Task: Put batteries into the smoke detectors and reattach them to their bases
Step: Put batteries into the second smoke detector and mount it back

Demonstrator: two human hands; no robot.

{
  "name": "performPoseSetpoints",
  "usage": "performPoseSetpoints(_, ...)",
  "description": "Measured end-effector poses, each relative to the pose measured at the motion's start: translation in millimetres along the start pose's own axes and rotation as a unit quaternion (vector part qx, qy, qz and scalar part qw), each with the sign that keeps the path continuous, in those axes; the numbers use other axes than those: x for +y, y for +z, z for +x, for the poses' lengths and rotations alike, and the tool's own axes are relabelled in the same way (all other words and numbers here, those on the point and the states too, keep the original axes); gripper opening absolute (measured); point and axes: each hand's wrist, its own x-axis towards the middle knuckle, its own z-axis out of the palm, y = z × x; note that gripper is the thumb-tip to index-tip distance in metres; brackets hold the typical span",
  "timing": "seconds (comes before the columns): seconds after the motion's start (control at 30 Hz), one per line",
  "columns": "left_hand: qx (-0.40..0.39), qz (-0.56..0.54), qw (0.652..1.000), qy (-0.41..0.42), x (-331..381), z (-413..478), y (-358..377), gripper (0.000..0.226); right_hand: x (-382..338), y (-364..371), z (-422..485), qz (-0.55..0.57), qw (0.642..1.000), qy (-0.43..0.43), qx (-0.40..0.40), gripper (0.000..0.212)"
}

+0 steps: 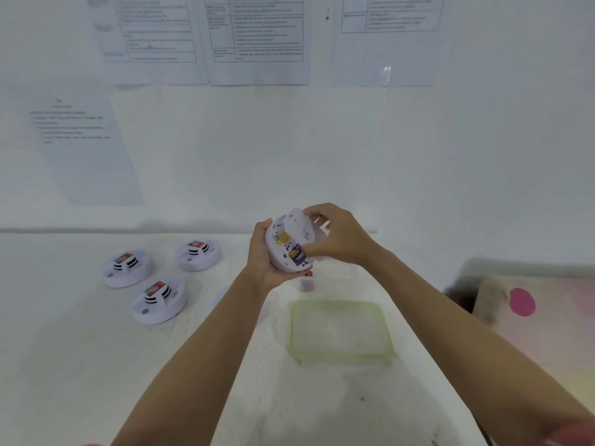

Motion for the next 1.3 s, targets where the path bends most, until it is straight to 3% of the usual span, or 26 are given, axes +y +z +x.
performPoseSetpoints(0.1,0.020,0.010,1.000,-0.004,-5.1,-9.5,-17.1,0.052,-3.6,-6.2,-16.9,-0.042,0.995,0.034,-0.085,0.066)
performPoseSetpoints(0.27,0.040,0.019,0.999,-0.005,-10.0,-32.1,-30.3,0.045,-6.0,8.4,-47.5,-0.112,0.957,0.119,-0.239,0.058)
performPoseSetpoints(0.4,0.043,0.010,0.999,-0.001,-16.0,-46.2,-35.7,0.049,2.1,28.9,-63.4,-0.215,0.932,0.144,-0.255,0.059)
performPoseSetpoints(0.63,-0.007,0.016,1.000,-0.003,-24.0,-51.3,-43.1,0.052,24.0,43.6,-79.5,-0.227,0.921,0.192,-0.250,0.067)
performPoseSetpoints(0.73,-0.010,0.003,1.000,-0.010,-25.4,-47.9,-40.9,0.051,16.1,37.6,-73.2,-0.218,0.940,0.175,-0.196,0.051)
performPoseSetpoints(0.8,-0.007,-0.011,1.000,-0.008,-25.7,-42.8,-36.3,0.049,3.0,32.2,-64.0,-0.152,0.975,0.145,-0.075,0.032)
performPoseSetpoints(0.87,-0.009,-0.027,1.000,0.000,-24.8,-35.9,-29.3,0.050,-12.4,32.8,-55.4,-0.076,0.989,0.123,0.026,0.027)
performPoseSetpoints(1.3,0.014,-0.041,0.998,0.044,-16.6,19.0,18.8,0.050,3.1,14.0,-13.3,-0.020,0.992,0.094,0.076,0.033)
